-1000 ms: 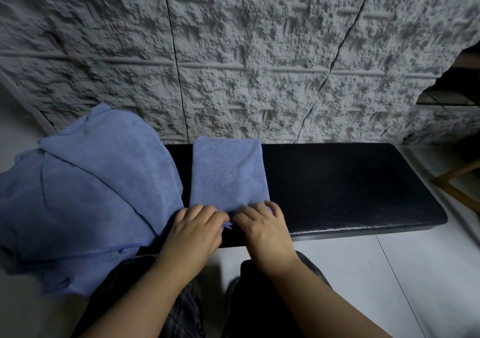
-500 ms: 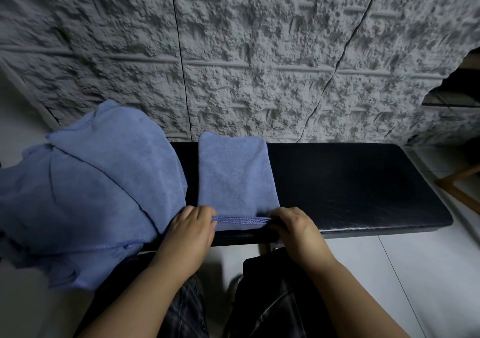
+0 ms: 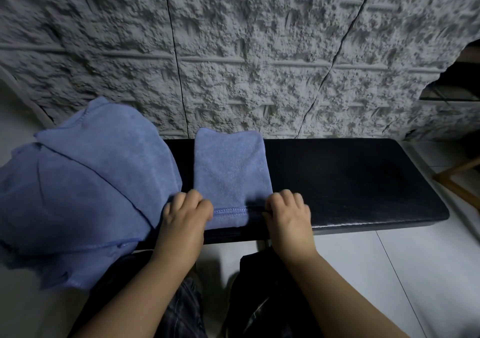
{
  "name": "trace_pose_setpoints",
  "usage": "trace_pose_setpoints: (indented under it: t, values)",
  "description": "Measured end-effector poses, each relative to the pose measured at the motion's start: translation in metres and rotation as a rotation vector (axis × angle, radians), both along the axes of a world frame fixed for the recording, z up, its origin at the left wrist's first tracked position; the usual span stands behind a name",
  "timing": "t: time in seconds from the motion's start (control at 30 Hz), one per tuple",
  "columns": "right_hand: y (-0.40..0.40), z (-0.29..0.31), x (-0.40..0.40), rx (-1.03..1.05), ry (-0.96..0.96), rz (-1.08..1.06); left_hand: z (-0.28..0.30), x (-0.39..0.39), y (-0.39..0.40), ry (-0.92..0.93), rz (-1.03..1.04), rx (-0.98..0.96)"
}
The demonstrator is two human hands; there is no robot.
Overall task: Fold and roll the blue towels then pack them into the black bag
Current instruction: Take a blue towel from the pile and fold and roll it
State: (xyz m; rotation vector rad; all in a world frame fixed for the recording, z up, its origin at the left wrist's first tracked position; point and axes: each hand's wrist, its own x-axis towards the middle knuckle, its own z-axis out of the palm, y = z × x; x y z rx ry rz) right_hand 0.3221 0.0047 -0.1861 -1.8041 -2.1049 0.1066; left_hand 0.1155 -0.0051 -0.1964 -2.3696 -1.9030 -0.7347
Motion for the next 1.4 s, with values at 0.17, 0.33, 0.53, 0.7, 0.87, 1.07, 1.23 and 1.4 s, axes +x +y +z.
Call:
trace_pose_setpoints:
  t: [0.17,0.33,0.53,0.7,0.87,1.07,1.23,1.4]
  values:
    - [-0.002,-0.004,-0.009,0.006,-0.032,0.171,0.001,0.007,-0.007,0.093,-0.108,-0.021]
    - [-0.004,-0.010,-0.011,0.027,0.035,0.137,-0.008,0.006,-0.013,0.025,-0.088,-0.075]
    - [-0.008,-0.015,-0.008,-0.011,-0.006,0.154,-0.011,0.004,-0.010,-0.033,-0.067,-0.081]
    - [-0.004,-0.015,-0.008,0.003,-0.008,0.100,-0.010,0.002,-0.008,-0.050,-0.051,-0.086]
    - [-0.003,-0.014,-0.012,0.026,-0.043,0.076,-0.007,-0.001,-0.003,-0.095,-0.067,-0.119]
    - [-0.001,-0.011,-0.007,0.001,-0.065,0.124,-0.003,0.001,0.001,-0.144,-0.066,-0.146]
    - [0.000,-0.007,-0.005,0.027,0.011,0.097,-0.007,-0.003,0.004,-0.204,-0.027,-0.137]
    - [0.000,-0.004,-0.002,-0.094,0.076,0.025,-0.005,-0.002,0.002,-0.253,0.007,-0.179]
